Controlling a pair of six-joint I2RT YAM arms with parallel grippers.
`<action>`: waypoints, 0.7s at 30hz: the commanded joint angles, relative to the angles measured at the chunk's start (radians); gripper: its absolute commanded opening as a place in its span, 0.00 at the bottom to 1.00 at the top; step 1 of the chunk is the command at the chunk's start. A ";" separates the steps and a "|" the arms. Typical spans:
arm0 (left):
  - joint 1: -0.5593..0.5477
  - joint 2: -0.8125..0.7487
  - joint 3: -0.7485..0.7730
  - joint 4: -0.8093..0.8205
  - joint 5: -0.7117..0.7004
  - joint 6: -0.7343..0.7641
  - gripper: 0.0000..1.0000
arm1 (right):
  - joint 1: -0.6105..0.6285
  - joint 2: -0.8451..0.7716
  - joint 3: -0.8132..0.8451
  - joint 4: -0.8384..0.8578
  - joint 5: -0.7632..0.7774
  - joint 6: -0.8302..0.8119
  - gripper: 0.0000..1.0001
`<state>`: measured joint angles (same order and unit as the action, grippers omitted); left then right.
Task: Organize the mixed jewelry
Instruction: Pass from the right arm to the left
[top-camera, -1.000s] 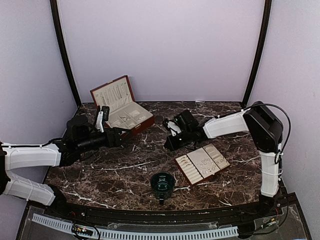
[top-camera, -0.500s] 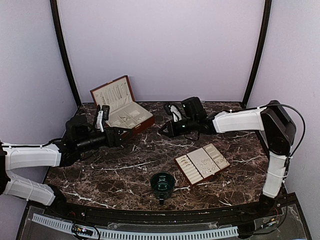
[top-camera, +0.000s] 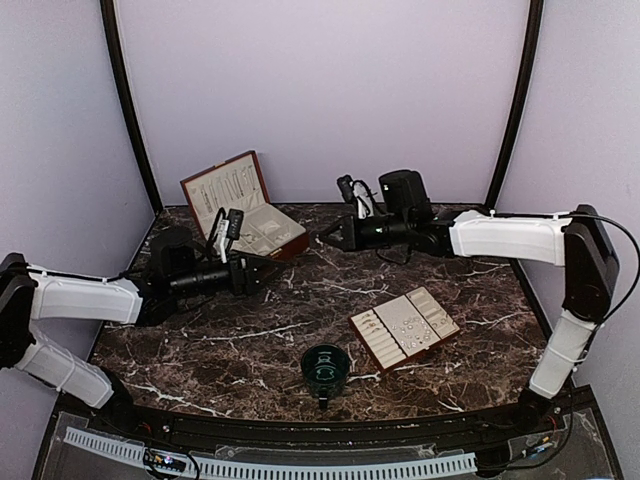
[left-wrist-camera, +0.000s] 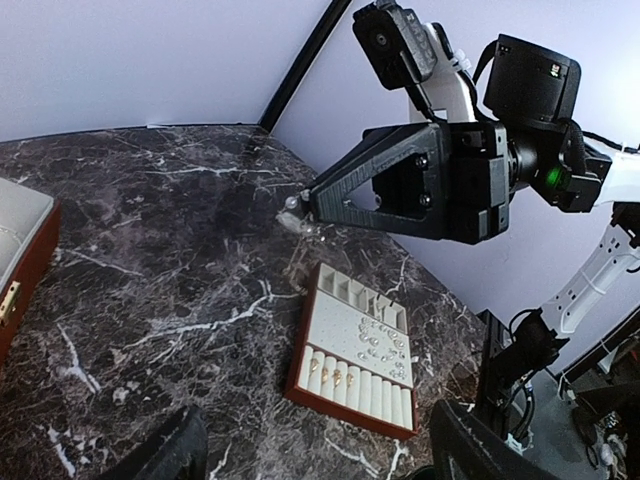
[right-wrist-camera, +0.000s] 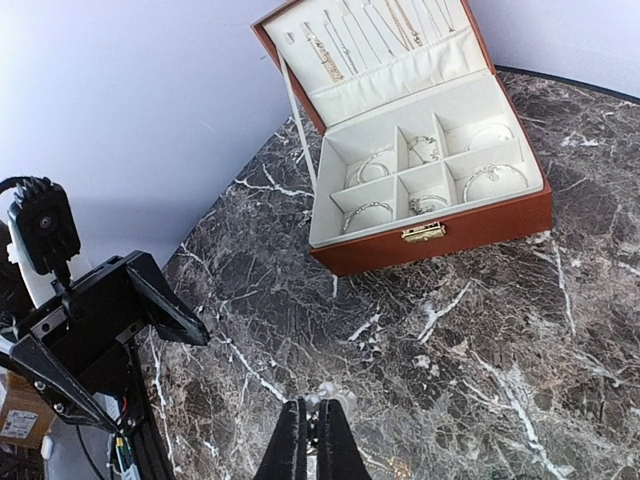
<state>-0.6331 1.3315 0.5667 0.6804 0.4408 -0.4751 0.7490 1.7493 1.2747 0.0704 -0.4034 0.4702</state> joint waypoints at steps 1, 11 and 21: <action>-0.028 0.042 0.082 0.054 0.027 0.050 0.77 | 0.021 -0.035 0.020 -0.018 0.021 0.036 0.00; -0.058 0.144 0.165 0.097 0.055 0.058 0.68 | 0.054 -0.048 0.042 -0.028 0.024 0.077 0.00; -0.065 0.192 0.178 0.105 0.025 0.059 0.58 | 0.071 -0.039 0.072 -0.013 0.004 0.105 0.00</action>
<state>-0.6903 1.5169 0.7177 0.7521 0.4763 -0.4294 0.8062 1.7390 1.3045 0.0250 -0.3882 0.5556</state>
